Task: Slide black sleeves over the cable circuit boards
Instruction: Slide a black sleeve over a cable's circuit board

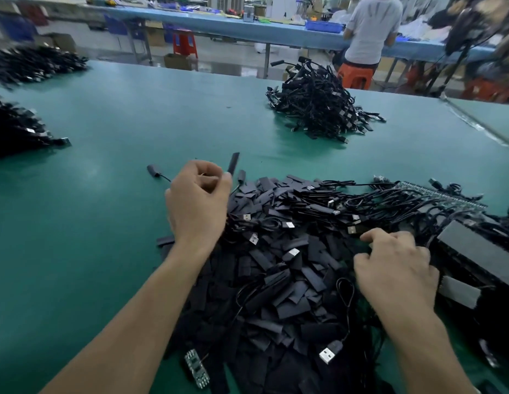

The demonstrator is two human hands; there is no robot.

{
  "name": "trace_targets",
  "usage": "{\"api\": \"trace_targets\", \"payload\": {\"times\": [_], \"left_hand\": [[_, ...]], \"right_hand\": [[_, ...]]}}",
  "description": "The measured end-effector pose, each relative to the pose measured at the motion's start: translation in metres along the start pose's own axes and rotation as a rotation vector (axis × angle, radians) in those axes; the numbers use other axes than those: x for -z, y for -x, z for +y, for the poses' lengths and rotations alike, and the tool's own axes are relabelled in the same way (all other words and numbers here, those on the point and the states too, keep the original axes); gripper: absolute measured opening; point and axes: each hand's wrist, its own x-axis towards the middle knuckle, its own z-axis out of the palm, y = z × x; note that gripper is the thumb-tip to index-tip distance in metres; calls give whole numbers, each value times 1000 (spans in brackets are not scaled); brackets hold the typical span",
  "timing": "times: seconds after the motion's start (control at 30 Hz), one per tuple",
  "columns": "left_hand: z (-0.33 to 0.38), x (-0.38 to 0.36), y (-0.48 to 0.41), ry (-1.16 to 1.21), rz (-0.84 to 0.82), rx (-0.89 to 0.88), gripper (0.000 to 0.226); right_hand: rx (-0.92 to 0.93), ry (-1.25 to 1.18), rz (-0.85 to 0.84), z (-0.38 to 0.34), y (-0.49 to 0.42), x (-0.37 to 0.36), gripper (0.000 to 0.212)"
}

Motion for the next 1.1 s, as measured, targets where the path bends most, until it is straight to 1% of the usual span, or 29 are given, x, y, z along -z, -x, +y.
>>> {"api": "trace_targets", "payload": {"times": [0.13,0.23,0.27,0.33,0.4,0.43,0.5,0.53,0.6,0.63,0.7,0.73,0.8,0.83,0.9,0.93,1.0,1.03,1.1], "left_hand": [[-7,1,-36,-222,28,82,13],[-15,0,-58,-293,36,170,9],[-19,0,-63,-318,15,214,9],[-26,-1,-70,-380,-91,289,9],[-29,-1,-72,-420,-218,315,11],[-29,-1,-72,-433,-254,312,11],[-26,-1,-67,-501,-257,248,14],[-23,-2,-63,-563,-232,176,17],[-14,-3,-52,-657,-182,-25,18],[-8,-5,-44,-645,-171,-132,17],[7,-10,-23,-500,-217,-293,14],[16,-12,-10,-382,-287,-320,11],[32,-20,21,-116,-476,-270,5],[37,-25,37,4,-559,-219,6],[41,-33,64,196,-671,-80,16],[40,-36,75,266,-706,-16,23],[36,-41,87,335,-744,57,32],[32,-43,88,354,-750,77,33],[26,-43,88,426,-765,116,27]], "right_hand": [[-13,28,-45,0,0,1,36],[-29,42,-62,0,0,1,37],[-27,45,-66,-1,0,0,38],[-4,22,-53,-1,-1,-3,41],[30,-44,-13,-1,-2,-6,44],[43,-89,14,-1,-2,-7,45],[62,-195,81,0,-4,-8,50],[72,-250,116,1,-4,-9,52],[105,-354,172,2,-6,-9,54],[127,-396,190,2,-6,-9,55],[181,-452,230,1,-7,-11,53],[207,-472,260,0,-8,-11,50],[253,-533,319,-1,-10,-12,40],[274,-591,335,-2,-11,-12,35],[291,-790,315,0,-14,-12,29],[289,-920,269,0,-16,-12,26],[279,-1192,115,-1,-15,-11,21],[276,-1299,28,-2,-13,-10,18],[280,-1408,-105,-3,-12,-10,15]]}}
